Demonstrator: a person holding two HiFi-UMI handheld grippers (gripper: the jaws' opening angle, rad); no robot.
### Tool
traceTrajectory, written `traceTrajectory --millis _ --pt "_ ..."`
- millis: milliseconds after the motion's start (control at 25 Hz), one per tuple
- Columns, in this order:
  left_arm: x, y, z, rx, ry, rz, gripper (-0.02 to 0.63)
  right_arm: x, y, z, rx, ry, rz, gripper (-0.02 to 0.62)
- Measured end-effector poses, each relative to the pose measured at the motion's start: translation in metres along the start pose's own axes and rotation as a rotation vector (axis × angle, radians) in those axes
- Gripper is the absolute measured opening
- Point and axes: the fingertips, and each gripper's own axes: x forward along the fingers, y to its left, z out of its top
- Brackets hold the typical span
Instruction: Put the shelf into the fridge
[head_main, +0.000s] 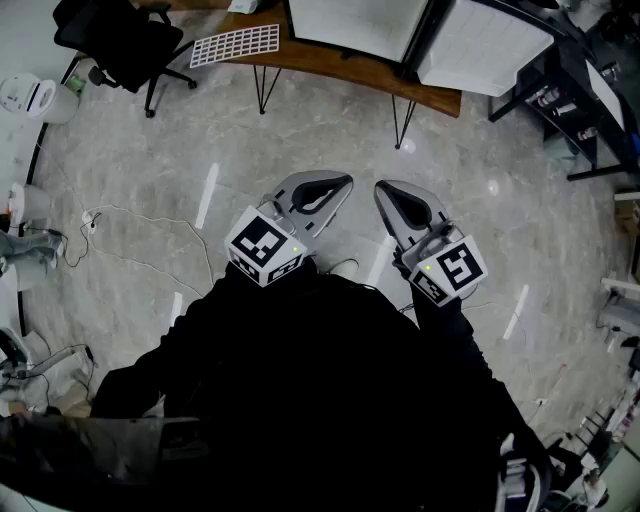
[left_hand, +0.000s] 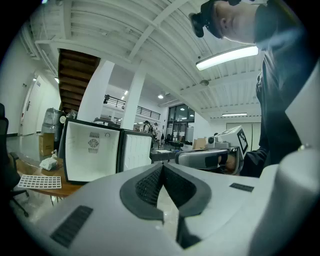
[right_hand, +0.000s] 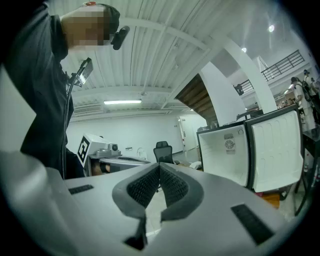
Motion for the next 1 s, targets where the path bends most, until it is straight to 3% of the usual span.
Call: traceTrajectory --millis 600,760,1000 --pt "-0.028 0.011 -0.013 -0.008 0.017 0.091 0.003 0.02 0.009 -0.014 0.034 0.011 0.059 0.006" --pt "-0.046 0.027 -0.016 -0.01 0.016 0.159 0.003 0.039 0.019 -0.016 0.031 0.009 0.113 0.006" --pt "-0.073 0.072 -0.015 -0.019 -0.006 0.216 0.003 0.089 0.027 -0.018 -0.007 0.031 0.127 0.005"
